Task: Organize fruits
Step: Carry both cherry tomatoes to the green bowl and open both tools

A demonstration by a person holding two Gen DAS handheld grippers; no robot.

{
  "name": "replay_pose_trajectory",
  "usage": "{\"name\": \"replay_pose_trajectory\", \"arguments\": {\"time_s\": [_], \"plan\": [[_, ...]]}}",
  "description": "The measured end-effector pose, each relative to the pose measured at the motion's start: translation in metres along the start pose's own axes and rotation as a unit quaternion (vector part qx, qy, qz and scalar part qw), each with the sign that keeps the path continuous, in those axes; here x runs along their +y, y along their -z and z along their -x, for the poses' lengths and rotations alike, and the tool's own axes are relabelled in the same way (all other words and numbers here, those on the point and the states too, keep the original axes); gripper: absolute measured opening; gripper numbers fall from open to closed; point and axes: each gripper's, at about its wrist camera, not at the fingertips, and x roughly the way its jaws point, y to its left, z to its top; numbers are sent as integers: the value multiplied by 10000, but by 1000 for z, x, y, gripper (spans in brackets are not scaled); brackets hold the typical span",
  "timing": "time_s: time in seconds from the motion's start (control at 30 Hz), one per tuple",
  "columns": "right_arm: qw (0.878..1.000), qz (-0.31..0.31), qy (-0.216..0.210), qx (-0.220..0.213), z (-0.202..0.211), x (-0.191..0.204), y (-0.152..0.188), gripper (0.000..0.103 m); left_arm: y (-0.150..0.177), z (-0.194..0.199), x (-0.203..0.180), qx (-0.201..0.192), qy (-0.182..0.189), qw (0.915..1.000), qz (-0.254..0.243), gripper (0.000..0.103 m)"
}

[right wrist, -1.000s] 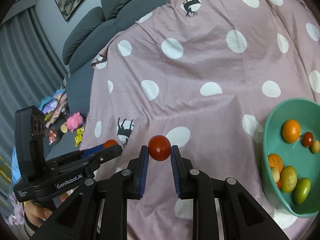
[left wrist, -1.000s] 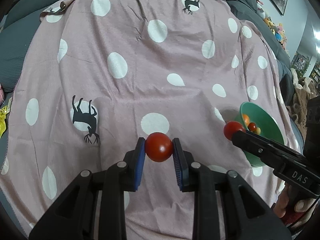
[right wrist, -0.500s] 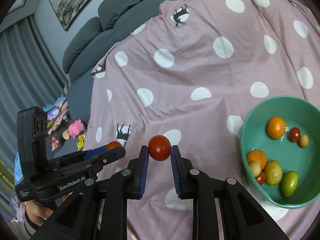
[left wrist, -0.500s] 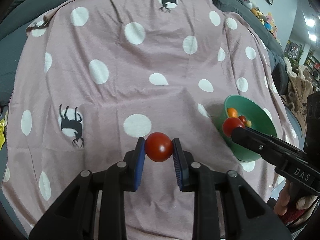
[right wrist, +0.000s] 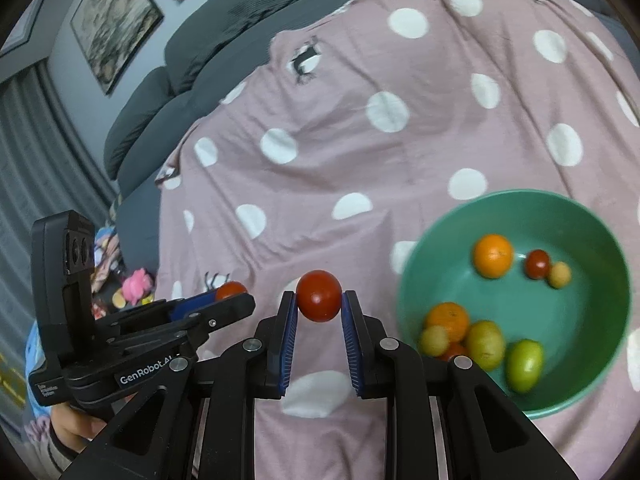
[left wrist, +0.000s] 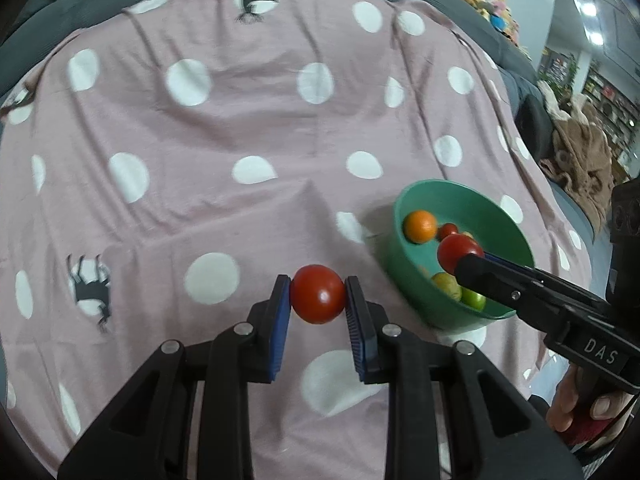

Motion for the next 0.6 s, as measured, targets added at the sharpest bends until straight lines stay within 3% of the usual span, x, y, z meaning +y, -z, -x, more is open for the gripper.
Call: {"name": "replay_pose_trajectory", "arguments": {"time_s": [0.6], "plan": [[9969, -454, 612, -203, 21, -69, -5, 25, -25, -60, -73, 309, 489, 9959, -691, 27]]}}
